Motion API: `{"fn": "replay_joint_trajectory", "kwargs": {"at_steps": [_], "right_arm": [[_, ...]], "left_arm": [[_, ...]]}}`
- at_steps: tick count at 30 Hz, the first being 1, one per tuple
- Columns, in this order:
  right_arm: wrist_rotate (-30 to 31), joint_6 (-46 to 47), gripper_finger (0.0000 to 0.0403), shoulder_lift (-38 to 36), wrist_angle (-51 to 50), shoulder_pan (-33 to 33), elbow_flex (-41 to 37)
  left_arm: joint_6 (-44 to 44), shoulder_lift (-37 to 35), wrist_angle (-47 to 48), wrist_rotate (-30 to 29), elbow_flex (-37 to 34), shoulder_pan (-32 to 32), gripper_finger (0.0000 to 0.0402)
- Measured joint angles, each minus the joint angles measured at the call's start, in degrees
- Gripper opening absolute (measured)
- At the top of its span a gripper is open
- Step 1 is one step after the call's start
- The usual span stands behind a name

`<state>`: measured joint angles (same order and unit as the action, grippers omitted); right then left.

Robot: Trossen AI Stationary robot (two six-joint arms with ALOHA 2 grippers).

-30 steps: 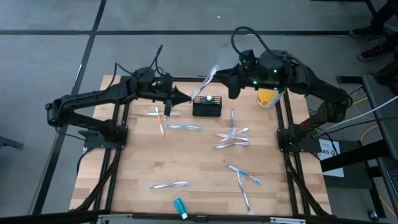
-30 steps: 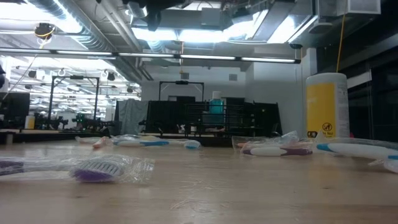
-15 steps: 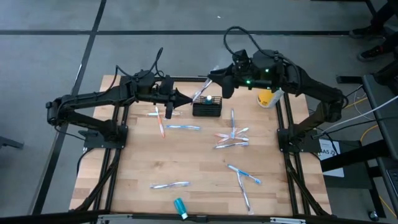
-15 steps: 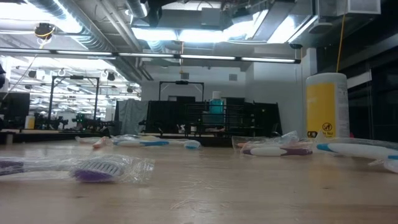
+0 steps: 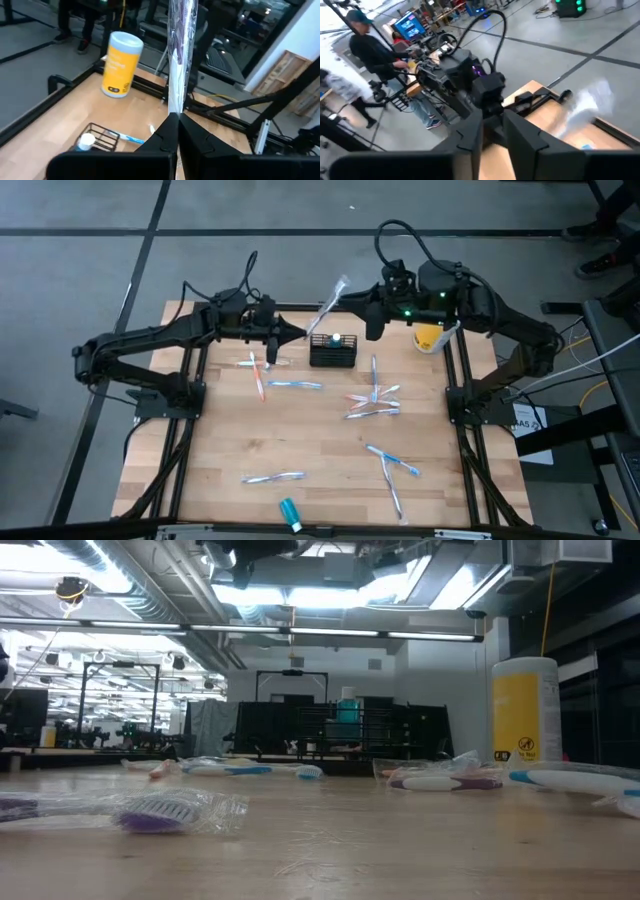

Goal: Pick & Place toothbrushing station
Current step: Put the purple toothbrush into the black mesh organizer

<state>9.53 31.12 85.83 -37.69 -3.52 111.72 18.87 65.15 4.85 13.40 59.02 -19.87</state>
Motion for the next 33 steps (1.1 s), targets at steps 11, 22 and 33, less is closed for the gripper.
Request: {"fn": "replay_joint_trajectory", "kwargs": {"at_steps": [11,22,33], "right_arm": [[4.4,1.8,0.0217,-0.3,-4.1,-0.2,0.0],[3.5,1.3,0.0230,-0.3,-0.6,-1.3,0.0],[2.9,0.5,0.0215,-0.3,1.3,-1.3,0.0]], "left_arm": [[1.4,-3.9,0.1,0.8,0.0,2.2,0.0002],[1.9,-3.8,0.0,-1.5,0.0,5.4,0.0002],[2.9,-3.8,-1.7,-2.3,0.0,6.4,0.0002]]}}
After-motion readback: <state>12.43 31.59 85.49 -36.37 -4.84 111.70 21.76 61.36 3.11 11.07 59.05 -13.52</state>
